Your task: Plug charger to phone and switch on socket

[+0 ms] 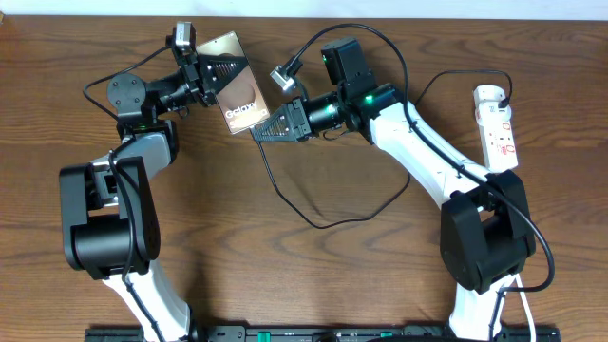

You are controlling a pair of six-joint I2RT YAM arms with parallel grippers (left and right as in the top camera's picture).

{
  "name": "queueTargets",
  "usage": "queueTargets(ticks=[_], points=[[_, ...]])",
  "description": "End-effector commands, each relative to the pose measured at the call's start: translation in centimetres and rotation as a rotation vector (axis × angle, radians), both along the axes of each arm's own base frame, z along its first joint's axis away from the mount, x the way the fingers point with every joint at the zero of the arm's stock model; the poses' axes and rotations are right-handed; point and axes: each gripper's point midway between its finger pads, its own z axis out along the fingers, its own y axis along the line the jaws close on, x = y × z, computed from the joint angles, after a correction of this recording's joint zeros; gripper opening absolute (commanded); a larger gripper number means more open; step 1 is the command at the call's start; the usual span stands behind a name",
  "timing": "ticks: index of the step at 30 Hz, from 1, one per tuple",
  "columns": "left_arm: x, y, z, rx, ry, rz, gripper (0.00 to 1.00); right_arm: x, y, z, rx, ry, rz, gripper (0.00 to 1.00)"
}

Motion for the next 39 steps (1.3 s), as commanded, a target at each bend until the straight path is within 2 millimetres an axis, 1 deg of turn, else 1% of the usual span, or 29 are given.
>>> queueTargets(ticks=[1,2,3,6,7,8,10,13,16,19,21,23,25,28,32,35,37,39], points=[[-3.1,-1.8,-0.1,0.077,-0.033,-0.181,0.07,1.9,-0.5,0.5,-0.003,-0.054,-0.055,0.01],[-3.1,-1.8,-0.1,0.076,-0.033,-0.179,0.07,1.9,-0.5,0.5,-0.003,-0.053,-0.055,0.01],[-3.0,-1.8,0.0,0.074,-0.033,-0.175,0.07,1.9,-0.5,0.5,-0.003,-0.052,-0.054,0.05],[-3.0,-1.8,0.0,0.073,-0.033,-0.172,0.07,1.8,-0.5,0.4,-0.005,-0.052,-0.052,0.31],[-3.0,-1.8,0.0,0.074,-0.033,-0.172,0.07,1.7,-0.5,0.5,-0.002,-0.054,-0.047,0.35],[-3.0,-1.8,0.0,0.075,-0.033,-0.175,0.07,1.7,-0.5,0.5,-0.001,-0.058,-0.045,0.45],[-3.2,-1.8,-0.1,0.081,-0.037,-0.185,0.07,1.7,-0.7,0.5,0.005,-0.061,-0.040,0.51],[-3.5,-1.9,-0.4,0.095,-0.053,-0.204,0.07,2.0,-1.1,0.6,0.010,-0.067,-0.043,0.54],[-3.5,-1.9,-1.1,0.091,-0.032,-0.205,0.07,2.4,-1.9,0.3,0.004,-0.078,-0.053,0.57],[-3.6,-1.9,-2.4,0.092,-0.013,-0.204,0.07,3.4,-3.3,-0.6,-0.034,-0.083,-0.091,0.58],[-3.7,-1.9,-3.7,0.087,0.030,-0.206,0.07,4.2,-4.6,-1.3,-0.068,-0.086,-0.125,0.60],[-3.8,-2.2,-4.9,0.086,0.059,-0.213,0.07,5.0,-6.0,-2.4,-0.117,-0.086,-0.165,0.63],[-4.1,-2.9,-5.6,0.092,0.051,-0.229,0.07,5.8,-7.7,-3.6,-0.183,-0.087,-0.208,0.65],[-4.6,-4.3,-5.7,0.099,0.029,-0.263,0.08,6.6,-10.2,-5.9,-0.317,-0.086,-0.271,0.66],[-5.1,-6.3,-5.5,0.103,0.010,-0.300,0.07,7.0,-12.8,-8.1,-0.455,-0.079,-0.319,0.67],[-4.5,-6.8,-5.7,0.098,0.039,-0.266,0.07,7.1,-13.7,-8.8,-0.510,-0.072,-0.338,0.67],[-3.4,-7.1,-6.1,0.094,0.089,-0.200,0.07,7.1,-14.0,-9.1,-0.536,-0.072,-0.346,0.67],[-2.0,-7.0,-7.1,0.094,0.160,-0.118,0.07,7.2,-14.4,-9.5,-0.563,-0.074,-0.357,0.67]])
